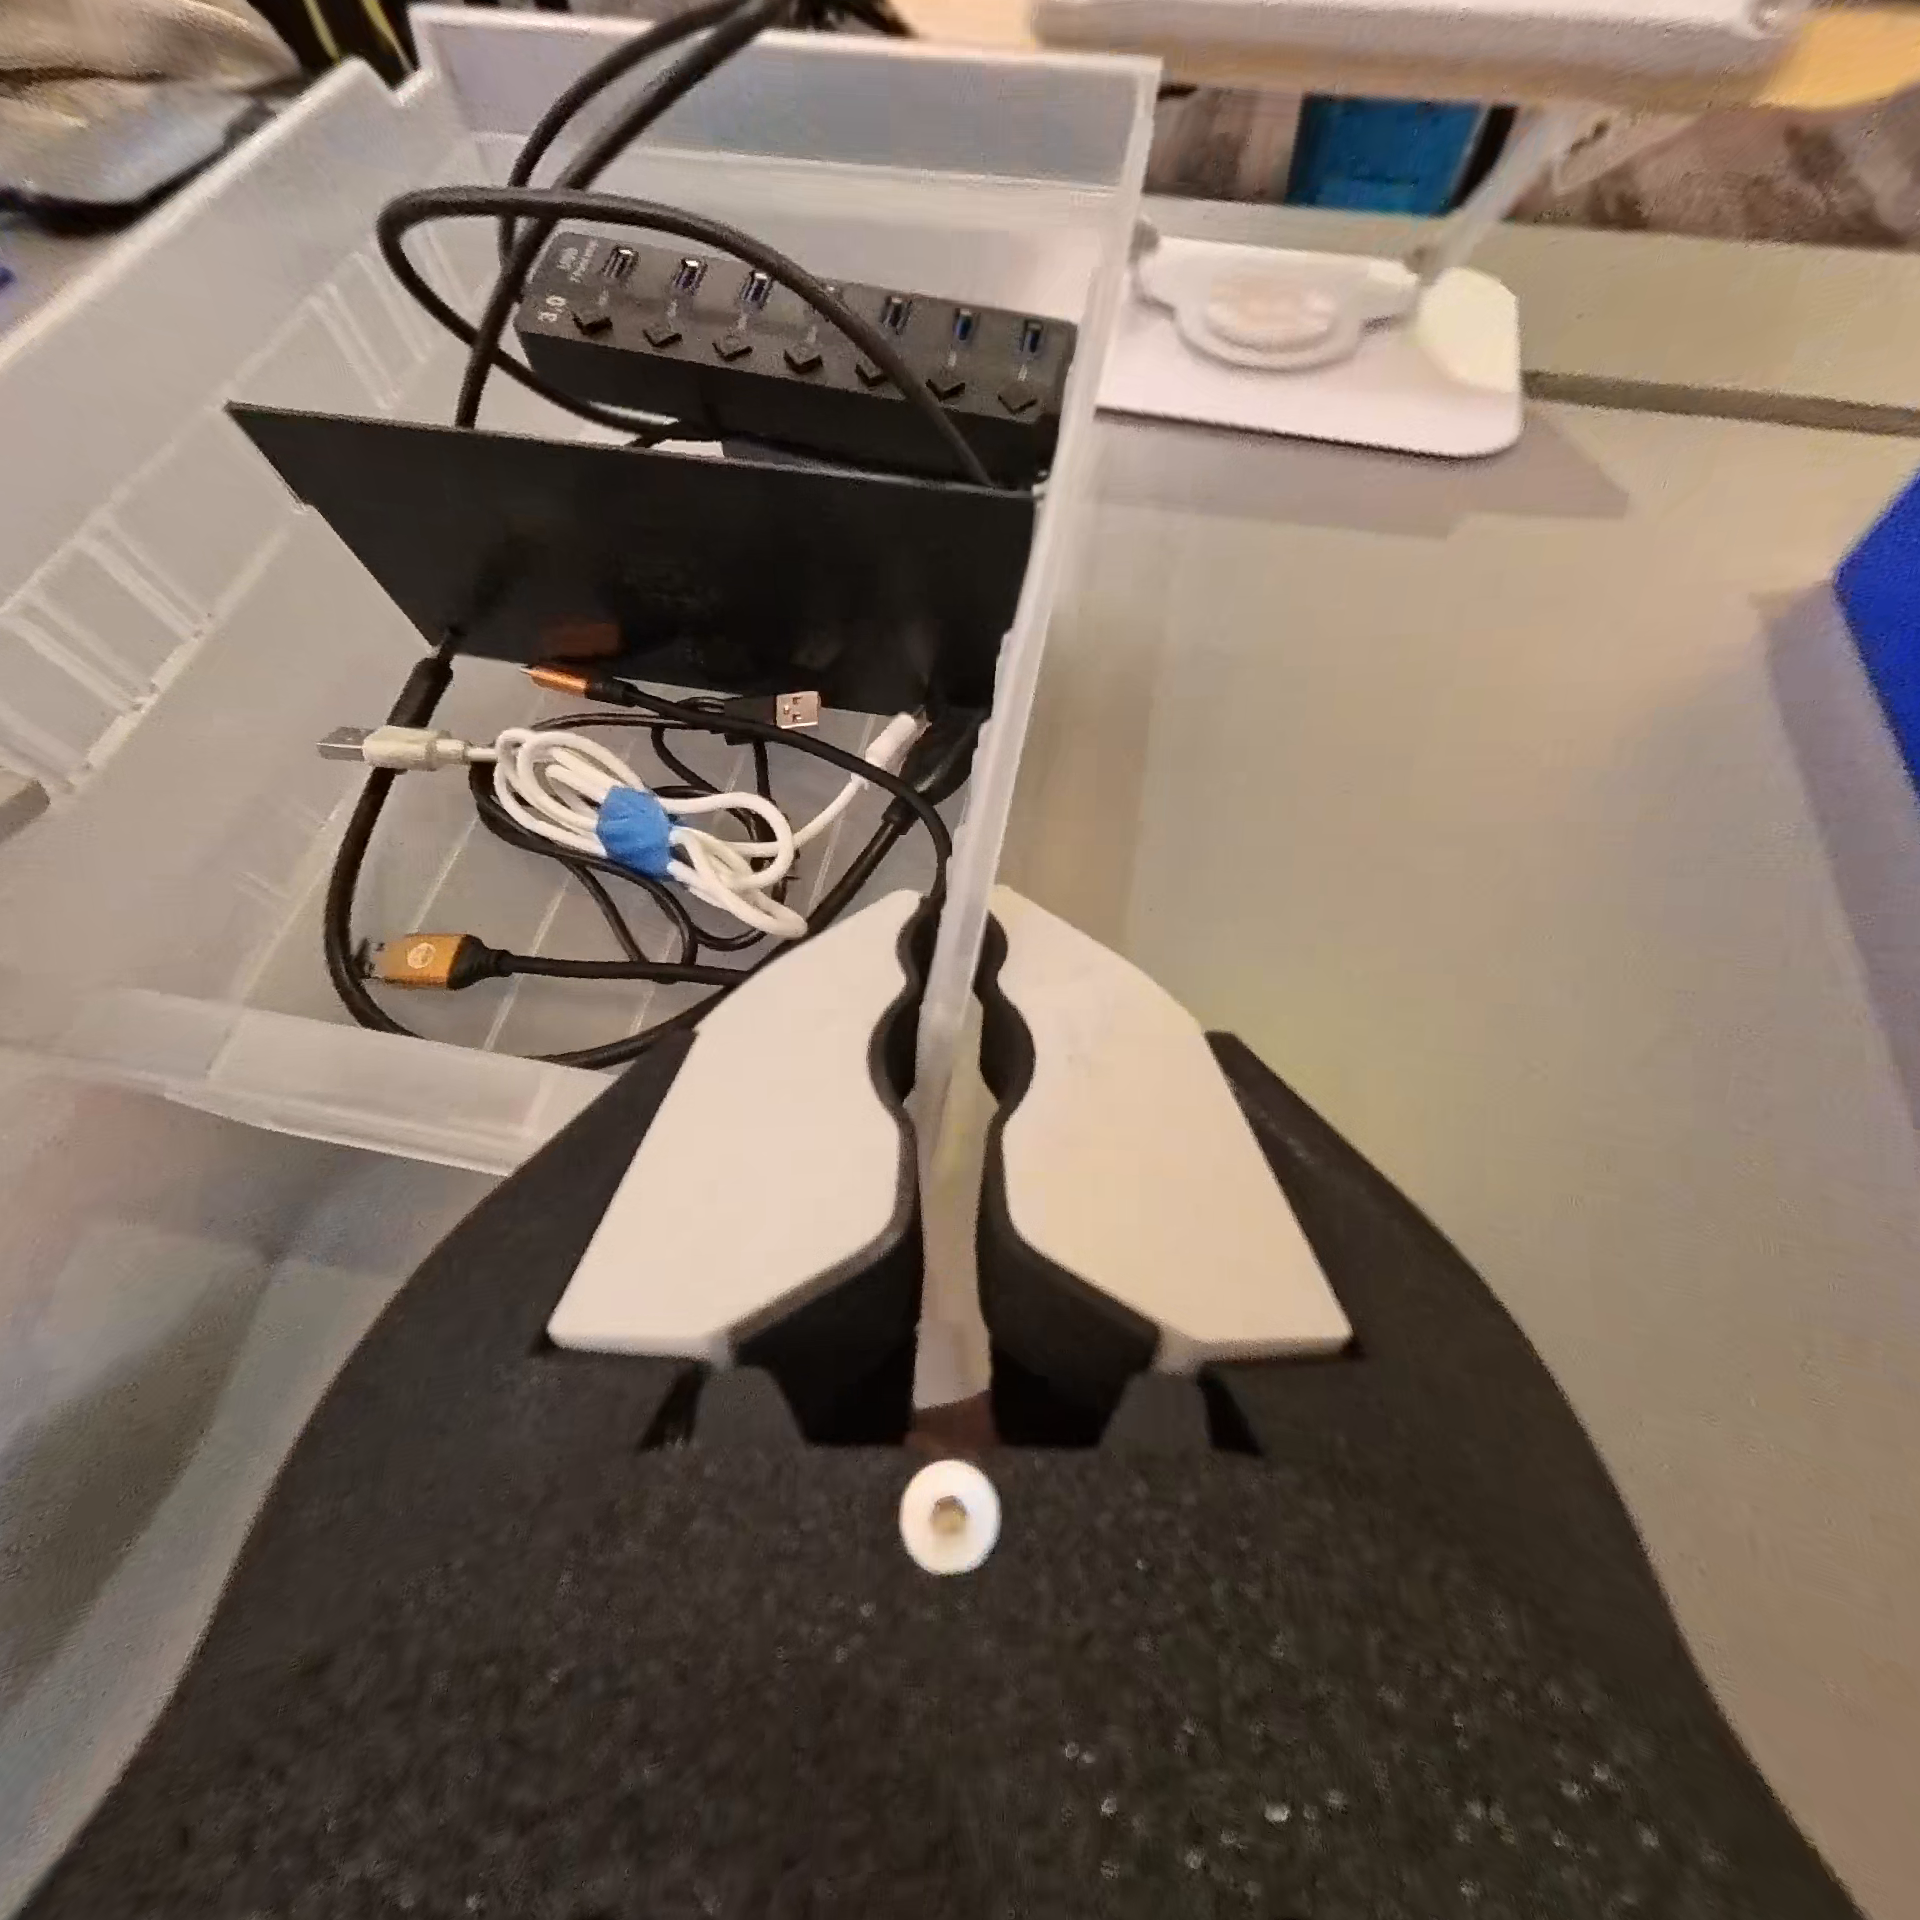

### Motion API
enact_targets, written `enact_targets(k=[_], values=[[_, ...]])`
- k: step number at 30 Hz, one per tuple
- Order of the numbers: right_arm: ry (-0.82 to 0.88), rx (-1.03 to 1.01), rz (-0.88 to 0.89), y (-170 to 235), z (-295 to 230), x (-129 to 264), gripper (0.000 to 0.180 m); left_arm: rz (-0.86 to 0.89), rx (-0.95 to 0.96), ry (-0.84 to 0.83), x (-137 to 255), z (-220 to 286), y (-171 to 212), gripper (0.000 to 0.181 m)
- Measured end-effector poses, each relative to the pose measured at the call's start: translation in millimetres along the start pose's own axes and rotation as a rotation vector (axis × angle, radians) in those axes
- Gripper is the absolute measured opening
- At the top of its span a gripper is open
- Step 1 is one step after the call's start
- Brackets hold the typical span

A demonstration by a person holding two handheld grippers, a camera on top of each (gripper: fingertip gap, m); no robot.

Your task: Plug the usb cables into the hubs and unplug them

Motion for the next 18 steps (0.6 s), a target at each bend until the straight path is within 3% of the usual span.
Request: enact_targets(k=[4,10,14,18], values=[[0.004,0.016,0.017,-20,-52,-28,0.004,0.014,0.011,-0.017,-7,-56,1,0.002],[-0.041,0.010,-0.068,-13,-95,-56,0.006,-0.026,0.081,-0.029,-21,-104,7,0.002],[-0.172,0.080,-0.054,-10,-103,-51,0.018,0.048,0.128,-0.009,-25,-114,4,0.002],[-0.415,0.162,-0.083,4,-86,-7,0.027,0.055,0.209,0.001,-18,-118,10,0.012]])
Point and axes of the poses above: each gripper's, where its closed fingertips meet, x back along the fingers, y out of its underside, z = x × y across the jaws, the point moved 5 cm from there along x, back along the fingers, and after that the axes turned 4 degrees about -z, right-handed, at the moved point
